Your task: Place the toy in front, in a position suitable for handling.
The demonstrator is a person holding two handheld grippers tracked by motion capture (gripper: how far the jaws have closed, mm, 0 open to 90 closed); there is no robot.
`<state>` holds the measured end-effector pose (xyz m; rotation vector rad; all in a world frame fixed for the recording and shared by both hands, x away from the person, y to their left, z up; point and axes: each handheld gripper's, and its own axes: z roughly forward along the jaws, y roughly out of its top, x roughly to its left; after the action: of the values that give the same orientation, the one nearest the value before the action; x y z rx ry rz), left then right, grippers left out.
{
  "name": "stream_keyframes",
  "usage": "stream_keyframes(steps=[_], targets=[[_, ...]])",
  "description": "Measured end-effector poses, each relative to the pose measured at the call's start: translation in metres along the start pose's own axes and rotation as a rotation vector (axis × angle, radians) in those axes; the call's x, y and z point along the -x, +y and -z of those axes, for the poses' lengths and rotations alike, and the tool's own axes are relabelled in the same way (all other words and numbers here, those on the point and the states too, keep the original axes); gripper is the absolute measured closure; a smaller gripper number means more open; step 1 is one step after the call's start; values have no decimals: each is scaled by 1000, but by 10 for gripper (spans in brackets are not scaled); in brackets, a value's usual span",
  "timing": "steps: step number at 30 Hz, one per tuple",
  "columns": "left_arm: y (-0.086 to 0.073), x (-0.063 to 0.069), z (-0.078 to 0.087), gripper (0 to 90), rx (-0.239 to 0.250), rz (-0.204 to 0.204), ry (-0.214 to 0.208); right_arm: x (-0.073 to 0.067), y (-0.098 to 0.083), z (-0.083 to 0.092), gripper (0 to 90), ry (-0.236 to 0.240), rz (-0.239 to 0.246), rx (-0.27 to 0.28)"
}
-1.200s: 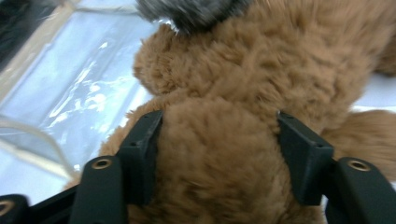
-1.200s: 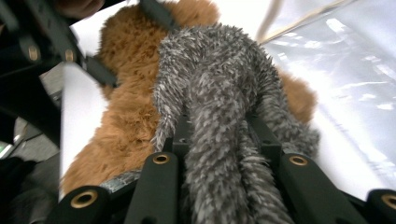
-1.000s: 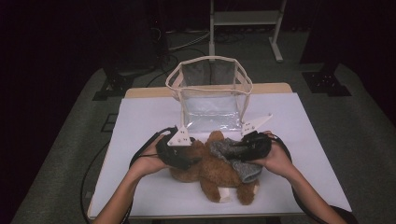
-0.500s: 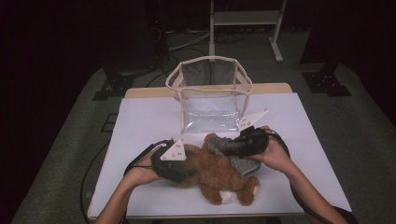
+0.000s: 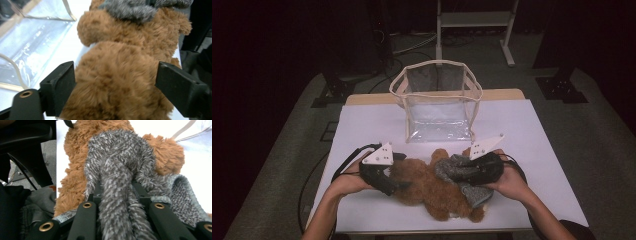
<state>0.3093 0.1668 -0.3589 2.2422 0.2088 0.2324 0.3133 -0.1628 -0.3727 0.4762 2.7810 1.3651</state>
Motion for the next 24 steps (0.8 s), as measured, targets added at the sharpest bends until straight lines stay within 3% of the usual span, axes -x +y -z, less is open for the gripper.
stream_keyframes(steps=[5,8,9,14,19,24], targets=[[-13,-9,-7,65,-15,81,-29,-8,-4,2,694,15,13,7],[-22,-10,-16,84,4,115,-117,-11,-4,4,693,23,26,2],[-24,-9,-18,148,7,107,-137,-11,-4,4,693,25,28,1],[-25,5,-23,303,19,58,-80,-6,-1,15,688,23,8,16],[-20,12,-33,330,41,39,-66,10,4,27,686,-25,-23,35],[-6,23,-48,330,39,-16,-68,16,9,19,683,-24,-32,15]])
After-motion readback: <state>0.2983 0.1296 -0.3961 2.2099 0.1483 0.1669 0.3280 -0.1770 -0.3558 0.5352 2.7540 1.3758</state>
